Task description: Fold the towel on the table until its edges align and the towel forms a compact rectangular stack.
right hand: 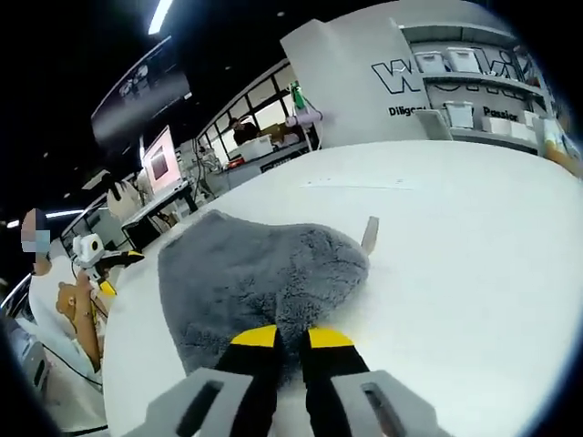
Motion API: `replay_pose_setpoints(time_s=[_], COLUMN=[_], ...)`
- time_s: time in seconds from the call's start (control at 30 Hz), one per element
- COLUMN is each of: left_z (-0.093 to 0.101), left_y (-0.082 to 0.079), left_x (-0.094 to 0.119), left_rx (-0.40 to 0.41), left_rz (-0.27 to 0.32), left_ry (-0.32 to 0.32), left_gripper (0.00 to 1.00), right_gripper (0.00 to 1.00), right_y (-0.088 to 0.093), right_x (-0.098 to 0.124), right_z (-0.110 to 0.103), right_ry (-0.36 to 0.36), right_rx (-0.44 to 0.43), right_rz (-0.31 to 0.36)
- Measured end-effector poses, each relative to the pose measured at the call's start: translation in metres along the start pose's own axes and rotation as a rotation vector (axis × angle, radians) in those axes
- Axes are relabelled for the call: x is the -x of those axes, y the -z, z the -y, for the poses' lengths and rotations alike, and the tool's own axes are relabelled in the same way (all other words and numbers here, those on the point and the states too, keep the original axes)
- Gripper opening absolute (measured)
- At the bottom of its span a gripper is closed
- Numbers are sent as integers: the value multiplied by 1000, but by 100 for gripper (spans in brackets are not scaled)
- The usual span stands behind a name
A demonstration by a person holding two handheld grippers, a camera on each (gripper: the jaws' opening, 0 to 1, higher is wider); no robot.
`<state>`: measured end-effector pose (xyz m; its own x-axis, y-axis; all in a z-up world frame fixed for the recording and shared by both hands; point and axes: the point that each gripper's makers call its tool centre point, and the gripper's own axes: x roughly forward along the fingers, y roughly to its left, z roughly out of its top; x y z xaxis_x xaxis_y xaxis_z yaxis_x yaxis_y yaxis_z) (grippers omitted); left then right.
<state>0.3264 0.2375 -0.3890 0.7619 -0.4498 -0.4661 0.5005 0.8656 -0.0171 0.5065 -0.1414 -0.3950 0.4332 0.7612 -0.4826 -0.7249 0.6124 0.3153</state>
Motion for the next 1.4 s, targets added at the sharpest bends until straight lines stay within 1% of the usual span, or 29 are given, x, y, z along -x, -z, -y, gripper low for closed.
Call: replay_pose_setpoints(time_s=[0.1, 0.2, 0.37, 0.43, 0.47, 0.53, 0.63, 0.7, 0.77, 0.93, 1.0, 1.1, 1.13, 1.4], left_z=[1, 2, 3, 4, 4, 5, 7, 8, 9, 10, 12, 13, 13, 12], left_y=[0, -1, 0, 1, 1, 2, 2, 2, 3, 4, 4, 4, 4, 6], left_x=[-1, -1, -2, -3, -3, -3, -4, -5, -5, -3, -2, -2, -2, 0], left_rx=[1, -2, 2, 0, 0, -4, -4, -2, -5, -10, -12, -12, -11, 1], left_rz=[0, 3, 6, 2, 1, 2, 4, 6, 5, 4, 7, 11, 13, 26], left_ry=[3, 2, 4, 7, 8, 13, 18, 22, 25, 31, 38, 40, 41, 41], left_gripper=[99, 99, 99, 99, 99, 99, 99, 99, 99, 99, 99, 99, 99, 99], right_gripper=[9, 9, 9, 9, 9, 9, 9, 9, 8, 8, 8, 8, 8, 8], right_y=[4, 3, 5, 7, 10, 13, 12, 7, 2, -16, -26, -36, -42, -68], right_x=[12, 24, 40, 44, 46, 49, 50, 50, 49, 47, 46, 41, 38, 5], right_z=[3, 13, 26, 27, 25, 27, 22, 17, 10, -5, -11, -20, -23, -52], right_ry=[15, 30, 76, 87, 99, 125, 145, 155, 163, 162, 156, 149, 144, 87], right_rx=[15, 21, 45, 39, 29, 10, 16, 21, 43, 82, 93, 111, 116, 161], right_rz=[-18, -33, -72, -83, -93, -117, -136, -140, -145, -156, -155, -165, -165, -180])
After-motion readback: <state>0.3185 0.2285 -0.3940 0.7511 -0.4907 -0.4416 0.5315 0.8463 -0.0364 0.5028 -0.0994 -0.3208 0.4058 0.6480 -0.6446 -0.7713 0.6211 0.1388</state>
